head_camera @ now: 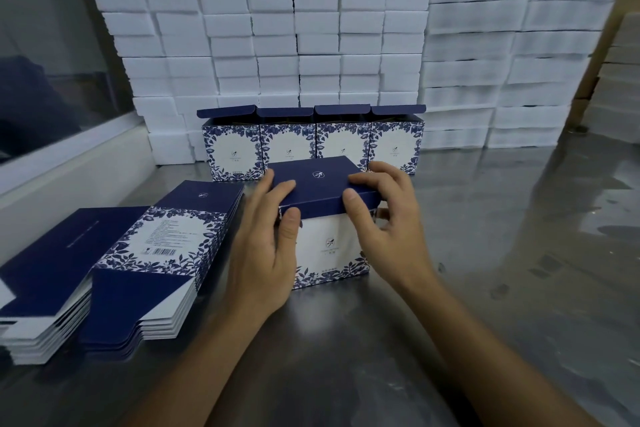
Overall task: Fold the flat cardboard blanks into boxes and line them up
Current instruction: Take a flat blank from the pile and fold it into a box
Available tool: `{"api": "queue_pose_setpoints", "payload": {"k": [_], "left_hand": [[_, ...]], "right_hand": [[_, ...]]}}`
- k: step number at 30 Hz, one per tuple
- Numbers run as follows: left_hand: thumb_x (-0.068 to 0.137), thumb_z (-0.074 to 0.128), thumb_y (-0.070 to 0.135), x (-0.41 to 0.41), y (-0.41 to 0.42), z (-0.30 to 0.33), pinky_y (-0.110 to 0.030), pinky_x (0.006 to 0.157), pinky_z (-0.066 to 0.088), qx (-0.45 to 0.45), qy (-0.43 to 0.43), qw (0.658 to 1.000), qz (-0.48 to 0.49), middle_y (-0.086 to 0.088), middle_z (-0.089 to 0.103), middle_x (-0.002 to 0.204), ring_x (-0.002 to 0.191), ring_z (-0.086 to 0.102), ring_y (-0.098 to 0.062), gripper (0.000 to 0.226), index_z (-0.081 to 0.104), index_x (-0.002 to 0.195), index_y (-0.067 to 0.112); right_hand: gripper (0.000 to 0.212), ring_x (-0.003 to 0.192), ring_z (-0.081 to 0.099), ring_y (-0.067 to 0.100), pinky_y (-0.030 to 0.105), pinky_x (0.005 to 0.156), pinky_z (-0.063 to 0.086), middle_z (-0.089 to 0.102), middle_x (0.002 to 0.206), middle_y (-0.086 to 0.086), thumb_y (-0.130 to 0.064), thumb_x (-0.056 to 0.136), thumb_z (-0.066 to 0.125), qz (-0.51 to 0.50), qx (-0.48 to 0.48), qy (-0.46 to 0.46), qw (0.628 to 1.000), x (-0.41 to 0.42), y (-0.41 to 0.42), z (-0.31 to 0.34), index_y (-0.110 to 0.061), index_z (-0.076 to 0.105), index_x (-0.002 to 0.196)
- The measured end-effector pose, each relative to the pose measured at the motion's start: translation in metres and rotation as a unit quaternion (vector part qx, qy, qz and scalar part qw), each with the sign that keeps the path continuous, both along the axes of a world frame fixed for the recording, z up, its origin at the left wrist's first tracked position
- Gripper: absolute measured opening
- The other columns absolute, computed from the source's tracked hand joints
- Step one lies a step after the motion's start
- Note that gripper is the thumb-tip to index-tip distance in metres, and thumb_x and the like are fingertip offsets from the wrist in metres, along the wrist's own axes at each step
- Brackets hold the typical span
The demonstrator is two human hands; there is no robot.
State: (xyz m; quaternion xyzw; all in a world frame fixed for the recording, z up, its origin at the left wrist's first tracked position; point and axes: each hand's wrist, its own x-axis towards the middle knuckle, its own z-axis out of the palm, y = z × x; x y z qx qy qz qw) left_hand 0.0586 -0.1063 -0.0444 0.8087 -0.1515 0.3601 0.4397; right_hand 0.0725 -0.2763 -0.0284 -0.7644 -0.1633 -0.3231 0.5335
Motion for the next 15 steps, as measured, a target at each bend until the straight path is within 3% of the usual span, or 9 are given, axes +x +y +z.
{"api": "queue_pose_setpoints", "payload": {"k": [3, 5, 8, 15], "left_hand": [[0.099, 0.043, 0.031, -0.002, -0.002, 0.002, -0.047, 0.100, 0.047, 0.009, -0.012, 1.000, 0.017, -0.002, 0.040, 0.151, 0.131, 0.049, -0.025, 0.041, 0.057, 0.133, 0.013], [0.098, 0.045, 0.026, -0.003, -0.005, 0.004, -0.039, 0.102, 0.047, 0.024, -0.031, 0.999, 0.035, -0.008, 0.045, 0.148, 0.133, 0.048, -0.023, 0.039, 0.060, 0.130, 0.009], [0.098, 0.046, 0.021, -0.006, -0.007, 0.005, -0.021, 0.102, 0.039, 0.041, -0.046, 0.996, 0.057, -0.012, 0.050, 0.143, 0.130, 0.051, -0.025, 0.036, 0.063, 0.126, 0.006], [0.097, 0.050, 0.017, -0.004, -0.011, 0.008, -0.034, 0.088, 0.052, 0.042, -0.070, 0.994, 0.077, -0.014, 0.057, 0.135, 0.119, 0.058, -0.023, 0.030, 0.068, 0.116, 0.004]], "right_hand": [[0.024, 0.129, 0.046, 0.014, 0.032, 0.104, 0.045, 0.044, 0.142, 0.010, -0.028, 0.093, 0.063, -0.046, -0.068, -0.080, 0.993, -0.005, 0.009, 0.000, -0.014, 0.072, 0.111], [0.021, 0.129, 0.047, 0.028, 0.046, 0.099, 0.045, 0.048, 0.142, 0.013, -0.025, 0.093, 0.066, -0.086, -0.132, -0.132, 0.979, -0.008, 0.020, 0.000, -0.016, 0.075, 0.111], [0.021, 0.125, 0.051, 0.025, 0.052, 0.094, 0.042, 0.056, 0.136, 0.005, -0.026, 0.095, 0.064, -0.108, -0.187, -0.134, 0.967, -0.011, 0.033, -0.001, -0.025, 0.074, 0.114], [0.013, 0.108, 0.054, 0.019, 0.045, 0.085, 0.039, 0.059, 0.114, -0.005, -0.023, 0.092, 0.066, -0.130, -0.161, -0.123, 0.970, -0.005, 0.036, 0.002, -0.030, 0.075, 0.099]]}}
